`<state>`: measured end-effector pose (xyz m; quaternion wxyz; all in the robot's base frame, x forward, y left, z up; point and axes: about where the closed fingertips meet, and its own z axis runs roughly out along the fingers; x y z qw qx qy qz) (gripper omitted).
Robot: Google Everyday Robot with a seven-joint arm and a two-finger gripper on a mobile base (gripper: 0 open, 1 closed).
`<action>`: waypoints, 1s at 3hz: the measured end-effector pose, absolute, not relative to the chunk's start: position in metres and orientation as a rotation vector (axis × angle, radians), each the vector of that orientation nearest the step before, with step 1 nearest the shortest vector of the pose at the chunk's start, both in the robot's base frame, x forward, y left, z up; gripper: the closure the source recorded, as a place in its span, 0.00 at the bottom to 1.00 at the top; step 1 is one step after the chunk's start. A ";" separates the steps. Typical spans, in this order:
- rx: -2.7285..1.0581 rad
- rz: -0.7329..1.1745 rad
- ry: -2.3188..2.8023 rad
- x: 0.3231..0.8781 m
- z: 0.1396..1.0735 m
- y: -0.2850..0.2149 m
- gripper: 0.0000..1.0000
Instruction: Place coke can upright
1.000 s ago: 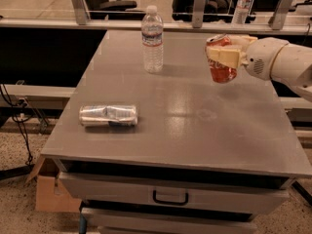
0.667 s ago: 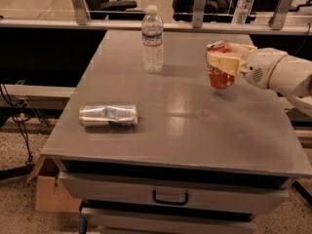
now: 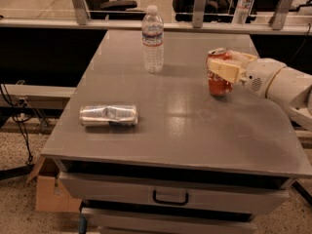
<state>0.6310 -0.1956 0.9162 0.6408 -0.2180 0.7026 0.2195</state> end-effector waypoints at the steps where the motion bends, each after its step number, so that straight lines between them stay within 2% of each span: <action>1: -0.485 0.507 1.611 0.623 0.908 -0.197 0.28; 2: -0.476 0.510 1.631 0.618 0.901 -0.197 0.07; 3: -0.464 0.486 1.670 0.605 0.897 -0.205 0.00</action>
Offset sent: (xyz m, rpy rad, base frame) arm -0.0216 -0.0070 -0.0261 0.0112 0.0598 -0.0269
